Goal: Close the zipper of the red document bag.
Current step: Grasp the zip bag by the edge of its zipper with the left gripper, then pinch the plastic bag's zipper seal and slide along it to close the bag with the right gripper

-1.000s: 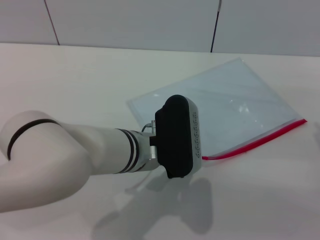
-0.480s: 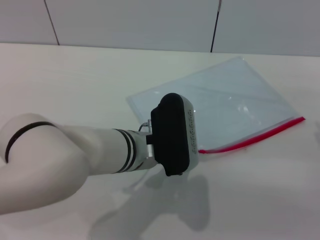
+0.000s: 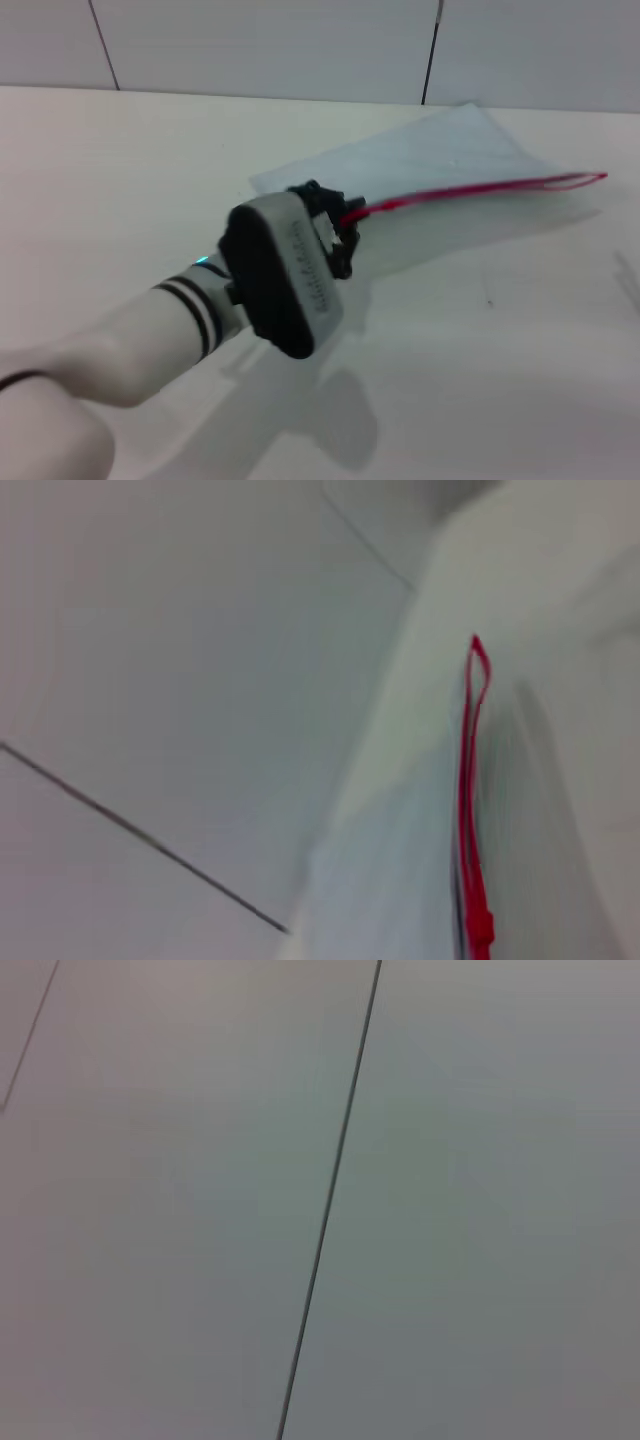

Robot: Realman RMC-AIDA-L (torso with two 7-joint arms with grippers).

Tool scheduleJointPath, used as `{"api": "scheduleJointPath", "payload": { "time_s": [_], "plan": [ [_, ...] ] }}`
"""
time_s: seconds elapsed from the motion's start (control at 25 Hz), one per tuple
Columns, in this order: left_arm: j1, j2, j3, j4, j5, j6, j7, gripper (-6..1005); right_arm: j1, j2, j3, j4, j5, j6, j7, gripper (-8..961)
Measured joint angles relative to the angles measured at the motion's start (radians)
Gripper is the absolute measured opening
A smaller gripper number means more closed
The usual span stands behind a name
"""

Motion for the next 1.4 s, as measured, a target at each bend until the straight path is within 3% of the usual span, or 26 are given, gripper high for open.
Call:
{"api": "scheduleJointPath", "payload": {
  "time_s": [0.16, 0.36, 0.72, 1.04, 1.4],
  "plan": [
    [0.007, 0.0, 0.032, -0.098, -0.016, -0.228, -0.008, 47, -0.014, -0.001, -0.102, -0.107, -0.007, -0.054, 0.143, 615],
    [0.0, 0.0, 0.061, -0.157, -0.045, -0.368, -0.016, 47, -0.006, -0.002, -0.162, -0.247, -0.155, -0.098, 0.347, 615],
    [-0.004, 0.001, 0.077, -0.165, -0.046, -0.389, -0.025, 47, 0.117, 0.006, -0.21, -0.255, -0.424, -0.066, 0.227, 615],
    [-0.004, 0.004, 0.095, -0.165, -0.046, -0.391, -0.028, 48, 0.164, 0.011, -0.275, -0.253, -0.443, 0.025, -0.037, 616],
    [-0.021, 0.009, 0.139, -0.165, -0.046, -0.389, -0.03, 48, 0.23, 0.014, -0.381, -0.25, -0.442, -0.02, -0.087, 615]
  ]
}}
